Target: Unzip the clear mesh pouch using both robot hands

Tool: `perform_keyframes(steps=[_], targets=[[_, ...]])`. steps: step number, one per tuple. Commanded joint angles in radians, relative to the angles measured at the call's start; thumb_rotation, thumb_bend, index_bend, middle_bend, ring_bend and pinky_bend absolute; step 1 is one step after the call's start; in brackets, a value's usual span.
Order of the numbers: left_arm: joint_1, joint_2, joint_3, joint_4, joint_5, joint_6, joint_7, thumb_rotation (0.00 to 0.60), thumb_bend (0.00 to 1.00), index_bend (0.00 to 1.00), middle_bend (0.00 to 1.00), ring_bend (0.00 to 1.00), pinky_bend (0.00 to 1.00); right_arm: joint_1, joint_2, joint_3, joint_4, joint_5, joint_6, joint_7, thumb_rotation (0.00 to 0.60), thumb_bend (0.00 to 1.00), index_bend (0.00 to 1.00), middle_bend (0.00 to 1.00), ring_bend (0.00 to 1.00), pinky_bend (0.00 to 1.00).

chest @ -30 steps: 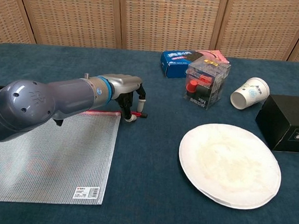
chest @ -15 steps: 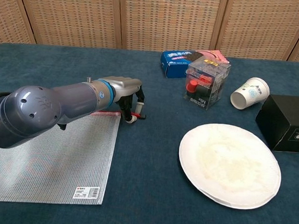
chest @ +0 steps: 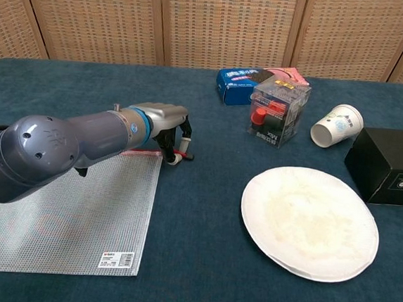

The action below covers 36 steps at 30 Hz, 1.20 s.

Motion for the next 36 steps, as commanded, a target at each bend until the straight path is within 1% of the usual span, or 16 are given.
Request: perform_keyframes(steps=[1, 4, 7, 13, 14, 15, 19, 23, 27, 28, 29, 30, 31, 32, 34, 36], targets=[[0.003, 0.007, -0.003, -0.013, 0.007, 0.006, -0.006, 0.6, 0.57, 0.63, 0.97, 1.0, 1.0, 0.0, 0.0, 0.0, 0.0, -0.001, 0.001, 0.0, 0.6, 0.0, 0.05, 0.0, 0.0, 0.0], [0.008, 0.02, -0.003, -0.034, 0.021, 0.016, -0.013, 0.6, 0.57, 0.65, 0.97, 1.0, 1.0, 0.0, -0.001, -0.002, 0.0, -0.003, 0.0, -0.002, 0.6, 0.0, 0.05, 0.0, 0.0, 0.0], [0.015, 0.04, -0.002, -0.062, 0.039, 0.027, -0.02, 0.6, 0.61, 0.65, 0.97, 1.0, 1.0, 0.002, -0.003, -0.005, 0.001, -0.005, -0.005, -0.007, 0.6, 0.0, 0.05, 0.0, 0.0, 0.0], [0.052, 0.118, 0.001, -0.168, 0.122, 0.052, -0.083, 0.6, 0.67, 0.66, 0.97, 1.0, 1.0, 0.007, -0.008, -0.006, 0.006, 0.003, -0.02, -0.002, 0.6, 0.0, 0.05, 0.0, 0.0, 0.0], [0.066, 0.142, -0.004, -0.199, 0.142, 0.063, -0.109, 0.6, 0.68, 0.66, 0.97, 1.0, 1.0, 0.01, -0.01, -0.008, 0.008, 0.005, -0.031, 0.005, 0.6, 0.0, 0.05, 0.0, 0.0, 0.0], [0.09, 0.187, -0.003, -0.255, 0.182, 0.07, -0.147, 0.6, 0.7, 0.66, 0.97, 1.0, 1.0, 0.015, -0.011, -0.005, 0.016, 0.009, -0.038, 0.02, 0.6, 0.0, 0.05, 0.0, 0.0, 0.0], [0.14, 0.276, 0.001, -0.359, 0.284, 0.079, -0.255, 0.6, 0.78, 0.66, 0.97, 1.0, 1.0, 0.026, -0.01, 0.003, 0.024, 0.003, -0.044, 0.071, 0.6, 0.0, 0.06, 0.0, 0.0, 0.0], [0.173, 0.331, 0.008, -0.418, 0.368, 0.092, -0.333, 0.6, 0.82, 0.68, 0.97, 1.0, 1.0, 0.068, 0.011, 0.005, -0.005, -0.028, -0.092, 0.114, 0.6, 0.0, 0.07, 0.0, 0.0, 0.0], [0.196, 0.393, 0.007, -0.489, 0.436, 0.102, -0.399, 0.6, 0.84, 0.68, 0.97, 1.0, 1.0, 0.161, 0.047, 0.026, -0.064, -0.015, -0.228, 0.093, 0.6, 0.0, 0.08, 0.01, 0.0, 0.0], [0.198, 0.401, 0.005, -0.5, 0.444, 0.105, -0.409, 0.6, 0.84, 0.68, 0.97, 1.0, 1.0, 0.182, 0.049, 0.033, -0.075, -0.009, -0.257, 0.097, 0.6, 0.0, 0.08, 0.04, 0.0, 0.0], [0.2, 0.409, 0.002, -0.511, 0.452, 0.107, -0.418, 0.6, 0.85, 0.68, 0.97, 1.0, 1.0, 0.203, 0.051, 0.041, -0.086, 0.001, -0.289, 0.108, 0.6, 0.0, 0.08, 0.09, 0.02, 0.0], [0.201, 0.416, 0.001, -0.519, 0.458, 0.109, -0.426, 0.6, 0.86, 0.68, 0.97, 1.0, 1.0, 0.224, 0.052, 0.048, -0.097, 0.012, -0.32, 0.124, 0.6, 0.0, 0.08, 0.12, 0.03, 0.0], [0.201, 0.422, -0.001, -0.527, 0.462, 0.109, -0.433, 0.6, 0.87, 0.68, 0.97, 1.0, 1.0, 0.248, 0.052, 0.058, -0.108, 0.029, -0.357, 0.145, 0.6, 0.0, 0.08, 0.2, 0.08, 0.0], [0.201, 0.427, -0.003, -0.533, 0.463, 0.108, -0.437, 0.6, 0.87, 0.68, 0.97, 1.0, 1.0, 0.263, 0.053, 0.064, -0.116, 0.04, -0.381, 0.159, 0.6, 0.0, 0.09, 0.31, 0.18, 0.01], [0.199, 0.444, -0.009, -0.554, 0.462, 0.102, -0.446, 0.6, 0.9, 0.68, 0.97, 1.0, 1.0, 0.306, 0.051, 0.084, -0.14, 0.073, -0.446, 0.204, 0.6, 0.0, 0.11, 0.49, 0.38, 0.08], [0.193, 0.468, -0.014, -0.585, 0.454, 0.087, -0.447, 0.6, 0.93, 0.68, 0.97, 1.0, 1.0, 0.353, 0.035, 0.111, -0.164, 0.125, -0.513, 0.259, 0.6, 0.0, 0.16, 0.65, 0.56, 0.27]])
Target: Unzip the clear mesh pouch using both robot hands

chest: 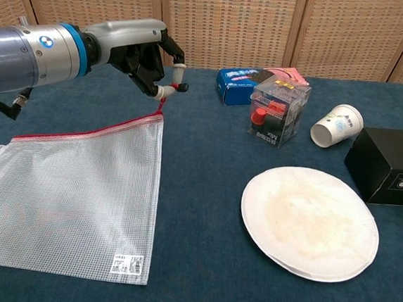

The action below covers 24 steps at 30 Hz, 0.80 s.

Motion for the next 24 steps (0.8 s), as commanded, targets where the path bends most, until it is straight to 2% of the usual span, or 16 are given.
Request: perform_keyframes(steps=[1, 3, 4, 6, 9, 12, 15, 19, 24], targets=[[-0.008, 0.036, -0.011, -0.047, -0.009, -0.019, -0.006, 0.6, 0.94, 0.68, 0.97, 1.0, 1.0, 0.109, -0.019, 0.062, -0.063, 0.106, -0.144, 0.114, 0.6, 0.0, 0.17, 0.69, 0.6, 0.34], [-0.01, 0.05, -0.018, -0.073, -0.017, -0.022, -0.012, 0.6, 0.95, 0.68, 0.97, 1.0, 1.0, 0.144, -0.031, 0.081, -0.077, 0.151, -0.2, 0.154, 0.6, 0.0, 0.2, 0.77, 0.7, 0.52], [-0.01, 0.056, -0.021, -0.083, -0.02, -0.022, -0.015, 0.6, 0.95, 0.68, 0.97, 1.0, 1.0, 0.158, -0.036, 0.088, -0.083, 0.172, -0.224, 0.167, 0.6, 0.0, 0.21, 0.79, 0.73, 0.57], [-0.011, 0.07, -0.028, -0.108, -0.026, -0.022, -0.02, 0.6, 0.95, 0.68, 0.97, 1.0, 1.0, 0.192, -0.049, 0.107, -0.095, 0.224, -0.276, 0.195, 0.6, 0.0, 0.24, 0.85, 0.8, 0.77], [-0.014, 0.089, -0.039, -0.145, -0.034, -0.016, -0.02, 0.6, 0.94, 0.68, 0.97, 1.0, 1.0, 0.244, -0.072, 0.133, -0.119, 0.316, -0.357, 0.227, 0.6, 0.0, 0.26, 0.89, 0.86, 0.95], [-0.019, 0.12, -0.047, -0.192, -0.049, -0.009, -0.01, 0.6, 0.94, 0.68, 0.97, 1.0, 1.0, 0.333, -0.085, 0.154, -0.156, 0.45, -0.491, 0.239, 0.6, 0.0, 0.26, 0.9, 0.87, 0.97], [-0.024, 0.133, -0.046, -0.217, -0.076, -0.006, 0.001, 0.6, 0.95, 0.68, 0.97, 1.0, 1.0, 0.417, -0.116, 0.157, -0.153, 0.554, -0.565, 0.217, 0.6, 0.0, 0.26, 0.9, 0.87, 0.97], [-0.029, 0.13, -0.05, -0.236, -0.112, -0.003, -0.013, 0.6, 0.94, 0.68, 0.97, 1.0, 1.0, 0.518, -0.208, 0.151, -0.099, 0.697, -0.57, 0.182, 0.6, 0.0, 0.26, 0.9, 0.88, 0.97], [-0.035, 0.118, -0.046, -0.23, -0.118, -0.001, -0.038, 0.6, 0.94, 0.68, 0.97, 1.0, 1.0, 0.624, -0.262, 0.136, -0.071, 0.86, -0.567, 0.141, 0.6, 0.0, 0.26, 0.9, 0.88, 0.97]])
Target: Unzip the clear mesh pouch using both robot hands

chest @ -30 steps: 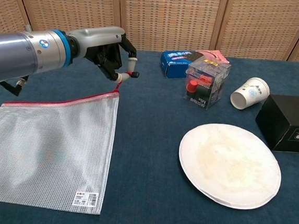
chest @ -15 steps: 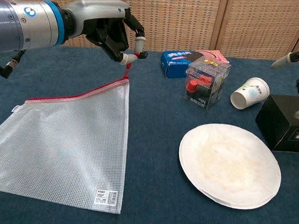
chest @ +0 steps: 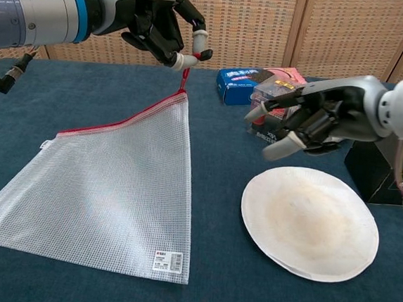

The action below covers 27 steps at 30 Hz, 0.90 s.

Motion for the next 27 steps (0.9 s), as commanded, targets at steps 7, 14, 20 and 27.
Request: perform_keyframes(steps=[7, 14, 20, 27], targets=[[-0.01, -0.021, 0.005, 0.022, 0.001, -0.003, -0.032, 0.6, 0.94, 0.69, 0.97, 1.0, 1.0, 0.154, -0.115, 0.01, 0.069, 0.24, 0.017, -0.028, 0.6, 0.0, 0.28, 0.9, 0.88, 0.97], [-0.008, -0.04, 0.008, 0.032, 0.012, -0.019, -0.094, 0.6, 0.94, 0.69, 0.97, 1.0, 1.0, 0.191, -0.151, 0.02, 0.092, 0.308, 0.042, -0.032, 0.6, 0.0, 0.39, 0.93, 0.9, 1.0], [-0.009, -0.054, 0.012, 0.047, 0.029, -0.015, -0.117, 0.6, 0.94, 0.69, 0.97, 1.0, 1.0, 0.209, -0.179, 0.019, 0.087, 0.367, 0.109, -0.053, 0.6, 0.0, 0.46, 0.94, 0.91, 1.0], [-0.007, -0.048, 0.015, 0.033, 0.034, -0.011, -0.126, 0.6, 0.94, 0.69, 0.97, 1.0, 1.0, 0.217, -0.205, 0.026, 0.075, 0.412, 0.183, -0.084, 0.6, 0.0, 0.5, 0.95, 0.93, 1.0]])
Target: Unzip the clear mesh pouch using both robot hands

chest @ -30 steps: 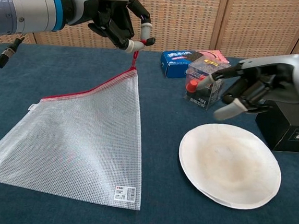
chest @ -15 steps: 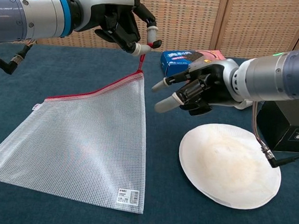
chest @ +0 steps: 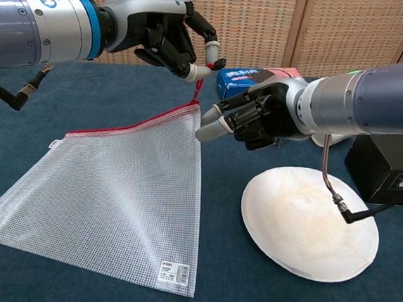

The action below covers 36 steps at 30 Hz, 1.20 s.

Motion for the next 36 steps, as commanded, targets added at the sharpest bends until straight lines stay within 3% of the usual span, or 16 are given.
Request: perform_keyframes(steps=[1, 15, 21, 36], targets=[[0.0, 0.001, 0.001, -0.001, 0.0, 0.0, -0.004, 0.6, 0.94, 0.69, 0.97, 1.0, 1.0, 0.004, -0.013, 0.006, -0.009, 0.017, 0.031, -0.018, 0.6, 0.0, 0.5, 0.96, 0.93, 1.0], [0.008, -0.024, 0.017, 0.009, 0.028, 0.016, -0.027, 0.6, 0.94, 0.69, 0.97, 1.0, 1.0, 0.022, -0.052, 0.042, -0.011, 0.091, 0.093, -0.077, 0.6, 0.06, 0.52, 0.96, 0.93, 1.0], [0.01, -0.03, 0.014, 0.01, 0.038, 0.022, -0.039, 0.6, 0.94, 0.69, 0.97, 1.0, 1.0, 0.023, -0.082, 0.057, 0.006, 0.114, 0.13, -0.101, 0.6, 0.23, 0.54, 0.97, 0.94, 1.0], [0.015, -0.027, 0.014, 0.013, 0.047, 0.016, -0.063, 0.6, 0.94, 0.7, 0.97, 1.0, 1.0, 0.013, -0.111, 0.082, 0.015, 0.135, 0.157, -0.153, 0.6, 0.47, 0.57, 0.97, 0.94, 1.0]])
